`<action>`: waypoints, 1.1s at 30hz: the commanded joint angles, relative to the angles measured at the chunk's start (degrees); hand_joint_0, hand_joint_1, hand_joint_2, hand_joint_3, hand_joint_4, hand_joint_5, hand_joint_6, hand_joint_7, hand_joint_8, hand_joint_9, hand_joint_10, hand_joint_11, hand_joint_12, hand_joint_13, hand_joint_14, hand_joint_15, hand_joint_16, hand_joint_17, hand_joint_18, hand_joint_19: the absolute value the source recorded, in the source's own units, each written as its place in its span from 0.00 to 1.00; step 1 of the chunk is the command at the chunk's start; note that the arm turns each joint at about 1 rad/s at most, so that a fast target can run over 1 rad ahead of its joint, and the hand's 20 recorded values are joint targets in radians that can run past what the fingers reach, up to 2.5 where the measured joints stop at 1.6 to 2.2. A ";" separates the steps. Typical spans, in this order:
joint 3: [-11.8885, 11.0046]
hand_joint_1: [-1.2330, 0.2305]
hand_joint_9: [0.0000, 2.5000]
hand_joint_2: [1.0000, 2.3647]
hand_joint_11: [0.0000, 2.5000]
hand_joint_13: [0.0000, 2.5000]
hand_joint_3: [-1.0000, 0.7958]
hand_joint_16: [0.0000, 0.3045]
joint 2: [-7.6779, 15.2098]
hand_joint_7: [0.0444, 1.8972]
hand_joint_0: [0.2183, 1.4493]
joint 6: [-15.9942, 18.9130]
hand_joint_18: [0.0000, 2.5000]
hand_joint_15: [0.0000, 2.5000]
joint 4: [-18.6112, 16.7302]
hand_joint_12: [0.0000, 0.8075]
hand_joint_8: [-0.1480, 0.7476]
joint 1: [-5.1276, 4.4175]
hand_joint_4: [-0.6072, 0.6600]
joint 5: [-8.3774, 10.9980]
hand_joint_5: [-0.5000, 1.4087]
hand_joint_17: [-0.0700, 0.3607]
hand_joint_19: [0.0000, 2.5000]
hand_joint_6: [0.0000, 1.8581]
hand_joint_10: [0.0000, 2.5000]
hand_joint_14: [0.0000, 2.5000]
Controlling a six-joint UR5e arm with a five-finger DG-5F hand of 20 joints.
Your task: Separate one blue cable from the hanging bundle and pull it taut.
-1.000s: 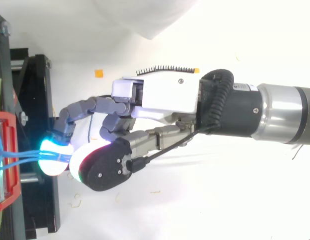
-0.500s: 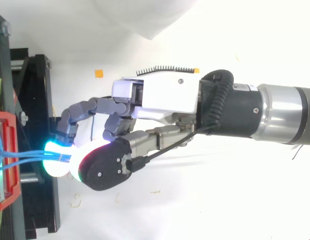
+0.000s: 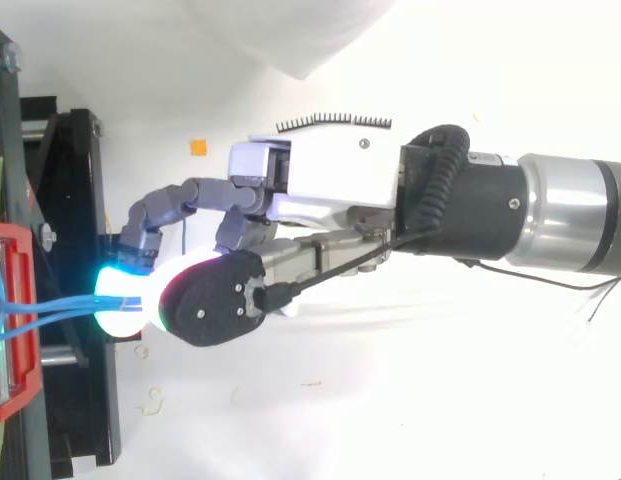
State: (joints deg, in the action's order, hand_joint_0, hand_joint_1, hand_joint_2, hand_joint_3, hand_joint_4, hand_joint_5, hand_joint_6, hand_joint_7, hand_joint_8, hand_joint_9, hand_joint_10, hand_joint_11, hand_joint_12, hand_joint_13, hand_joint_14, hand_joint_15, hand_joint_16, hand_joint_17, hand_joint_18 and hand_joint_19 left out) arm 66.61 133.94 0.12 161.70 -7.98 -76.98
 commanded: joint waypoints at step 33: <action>-6.23 0.60 0.53 0.00 0.69 0.43 0.28 0.27 -0.96 0.57 0.11 0.67 0.52 0.36 12.41 0.60 0.61 -0.28 0.78 -0.46 0.24 0.59 0.42 0.27 0.37 0.70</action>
State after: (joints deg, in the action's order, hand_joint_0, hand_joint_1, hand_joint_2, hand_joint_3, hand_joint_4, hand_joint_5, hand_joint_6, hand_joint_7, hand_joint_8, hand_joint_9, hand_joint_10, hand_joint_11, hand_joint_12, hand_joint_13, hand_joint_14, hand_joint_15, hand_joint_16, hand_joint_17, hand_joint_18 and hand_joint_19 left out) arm 60.46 133.17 0.80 173.43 -8.20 -77.43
